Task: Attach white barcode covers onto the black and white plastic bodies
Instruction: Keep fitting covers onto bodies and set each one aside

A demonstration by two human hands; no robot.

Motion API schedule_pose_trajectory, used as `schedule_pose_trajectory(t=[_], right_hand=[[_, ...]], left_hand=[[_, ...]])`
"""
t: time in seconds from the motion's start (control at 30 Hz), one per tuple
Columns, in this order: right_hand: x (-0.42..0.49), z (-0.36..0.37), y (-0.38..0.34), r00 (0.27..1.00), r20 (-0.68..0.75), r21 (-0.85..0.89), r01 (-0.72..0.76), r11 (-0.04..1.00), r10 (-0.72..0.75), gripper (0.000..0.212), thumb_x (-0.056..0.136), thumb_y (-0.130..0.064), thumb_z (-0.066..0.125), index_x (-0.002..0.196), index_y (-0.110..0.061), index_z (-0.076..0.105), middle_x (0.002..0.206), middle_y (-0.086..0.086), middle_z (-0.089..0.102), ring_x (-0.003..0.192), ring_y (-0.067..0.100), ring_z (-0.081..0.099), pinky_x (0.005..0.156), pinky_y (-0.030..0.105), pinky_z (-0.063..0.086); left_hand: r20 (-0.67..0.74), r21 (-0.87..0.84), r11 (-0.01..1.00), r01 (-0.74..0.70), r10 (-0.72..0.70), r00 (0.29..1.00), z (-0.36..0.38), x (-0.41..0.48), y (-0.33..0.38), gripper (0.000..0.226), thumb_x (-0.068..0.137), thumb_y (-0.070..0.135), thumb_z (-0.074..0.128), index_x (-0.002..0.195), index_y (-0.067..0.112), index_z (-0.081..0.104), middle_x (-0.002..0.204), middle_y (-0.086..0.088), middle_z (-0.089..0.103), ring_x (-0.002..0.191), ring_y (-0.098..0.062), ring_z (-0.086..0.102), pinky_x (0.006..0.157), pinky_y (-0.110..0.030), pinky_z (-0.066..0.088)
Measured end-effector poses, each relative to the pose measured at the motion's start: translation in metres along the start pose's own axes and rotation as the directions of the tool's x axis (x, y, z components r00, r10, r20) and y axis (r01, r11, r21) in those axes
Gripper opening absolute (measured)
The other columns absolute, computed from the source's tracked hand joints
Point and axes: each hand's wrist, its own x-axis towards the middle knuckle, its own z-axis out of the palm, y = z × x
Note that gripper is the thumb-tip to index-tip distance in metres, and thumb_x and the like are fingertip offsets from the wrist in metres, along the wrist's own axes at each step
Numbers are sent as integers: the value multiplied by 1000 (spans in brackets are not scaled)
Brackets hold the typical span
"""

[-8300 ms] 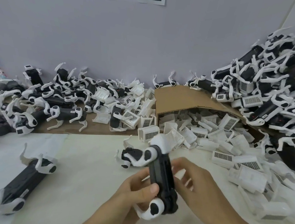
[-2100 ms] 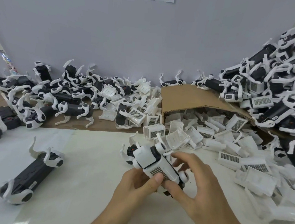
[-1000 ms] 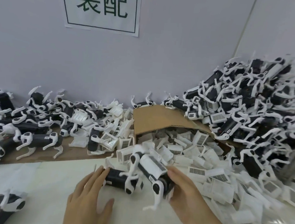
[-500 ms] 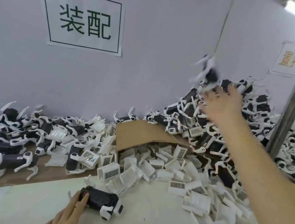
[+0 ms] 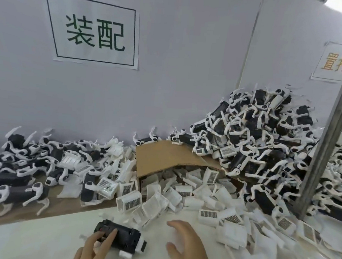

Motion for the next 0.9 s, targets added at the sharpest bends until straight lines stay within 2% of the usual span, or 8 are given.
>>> schedule_pose_trajectory(t=[0.1,0.23,0.3,0.37,0.43,0.57,0.8,0.9], right_hand=[[-3,6,-2,995,80,-161,66,985,-54,50,92,-28,61,139,-37,46,141,-27,37,133,-5,37,112,20,26],[-2,8,2,992,118,-215,77,974,-53,50,93,-32,59,140,-39,43,141,-29,36,135,-5,35,113,23,23],[-3,7,4,999,36,-241,48,969,-40,46,93,-34,59,137,-41,45,143,-26,36,137,-3,33,114,26,22],[0,1,6,995,-101,-275,-39,961,11,45,93,-34,60,136,-40,47,148,-20,36,141,3,30,115,30,21],[3,-10,9,972,-224,-331,-138,934,64,50,93,-37,60,140,-37,44,155,-12,31,146,10,25,116,37,19],[7,-29,17,962,-211,-556,-264,788,173,66,94,-45,50,153,-29,24,162,-3,19,150,18,15,117,39,16],[10,-36,18,987,-148,-458,-122,881,59,51,92,-29,61,141,-32,49,134,-12,44,128,13,39,105,31,32],[8,-35,18,990,-130,-502,-106,859,46,53,93,-30,59,144,-33,45,148,-12,37,135,14,33,106,34,32]], left_hand=[[345,125,992,-7,-36,938,-12,5,7,73,58,54,63,124,25,70,92,-6,64,57,-19,66,49,-30,49],[336,160,987,-1,-54,940,-17,-8,3,72,52,59,53,107,20,80,71,-4,62,44,-18,61,37,-25,38],[205,167,986,6,-41,978,-13,-9,4,69,55,58,60,110,22,79,72,-3,61,47,-20,62,40,-27,38],[235,137,985,107,-137,962,-16,-5,4,83,63,57,78,140,41,53,95,2,59,75,-17,68,61,-31,42],[228,125,965,230,-254,940,-16,-7,6,94,72,62,74,144,58,15,114,10,49,105,-11,59,77,-29,34],[202,58,948,313,-318,926,-7,-12,-2,77,64,22,85,132,47,60,101,6,51,102,-22,59,80,-34,29],[149,12,968,250,-249,957,-5,-15,-8,72,62,11,88,124,41,67,94,8,44,93,-25,62,76,-36,32],[167,-37,972,234,-225,960,-9,-16,-6,68,76,16,81,134,42,58,102,8,39,97,-23,59,72,-33,37]])
